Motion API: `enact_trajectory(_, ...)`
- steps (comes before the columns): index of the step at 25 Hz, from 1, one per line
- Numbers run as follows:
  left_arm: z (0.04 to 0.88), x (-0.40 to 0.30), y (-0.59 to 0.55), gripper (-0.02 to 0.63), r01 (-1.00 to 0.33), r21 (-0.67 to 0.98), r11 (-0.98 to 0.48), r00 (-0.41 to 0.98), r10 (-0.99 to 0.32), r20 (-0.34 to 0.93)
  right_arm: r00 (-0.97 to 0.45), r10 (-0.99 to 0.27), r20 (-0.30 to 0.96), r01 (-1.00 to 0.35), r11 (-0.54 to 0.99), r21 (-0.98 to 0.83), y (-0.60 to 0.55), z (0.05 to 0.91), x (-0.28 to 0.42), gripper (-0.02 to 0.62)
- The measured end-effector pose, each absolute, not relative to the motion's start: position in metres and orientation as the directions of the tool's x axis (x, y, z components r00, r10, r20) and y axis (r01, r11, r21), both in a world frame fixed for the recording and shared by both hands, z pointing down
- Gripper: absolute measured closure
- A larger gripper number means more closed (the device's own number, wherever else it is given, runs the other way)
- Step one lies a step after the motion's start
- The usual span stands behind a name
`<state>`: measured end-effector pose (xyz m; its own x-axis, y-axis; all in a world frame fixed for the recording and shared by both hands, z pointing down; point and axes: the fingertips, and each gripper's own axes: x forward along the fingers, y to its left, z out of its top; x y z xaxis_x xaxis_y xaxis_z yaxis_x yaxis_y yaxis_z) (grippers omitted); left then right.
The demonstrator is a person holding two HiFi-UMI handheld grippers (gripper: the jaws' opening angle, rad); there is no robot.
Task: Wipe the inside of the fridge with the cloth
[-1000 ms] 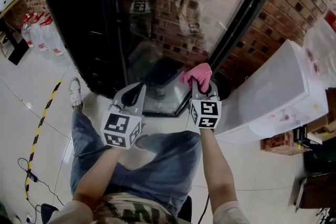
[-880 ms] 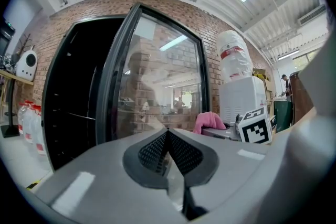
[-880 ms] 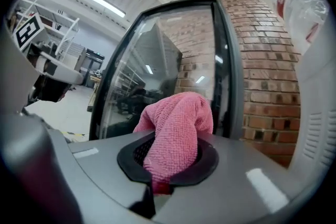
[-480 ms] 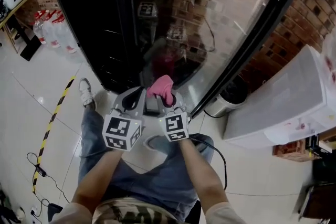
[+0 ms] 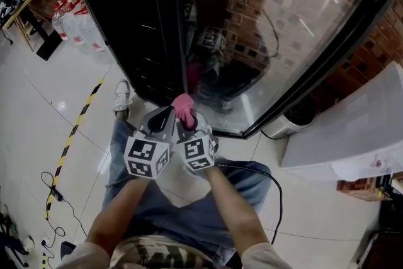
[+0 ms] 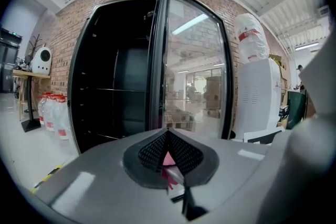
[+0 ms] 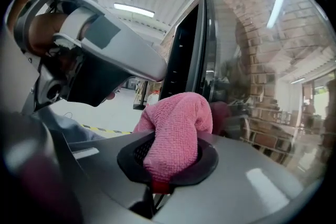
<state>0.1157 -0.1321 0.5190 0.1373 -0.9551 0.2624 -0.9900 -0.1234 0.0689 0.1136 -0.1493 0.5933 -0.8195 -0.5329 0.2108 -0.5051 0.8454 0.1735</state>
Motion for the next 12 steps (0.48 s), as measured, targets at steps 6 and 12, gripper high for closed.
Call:
enact_trajectory(6, 0.529, 0.131, -0.14, 0.617, -0.986, 0.066, -0.156, 0.168, -0.949, 0.267, -0.78, -0.576, 0.243, -0.553, 0.817, 0.16, -0.165, 0.608, 0.142, 0.571)
enact_trajectory(12, 0.539, 0.152, -0.144, 0.617, -0.981, 0.077, -0.177, 0.192, -0.94, 0.282, -0.729, -0.636, 0.253, -0.606, 0.772, 0.192, -0.175, 0.615, 0.182, 0.571)
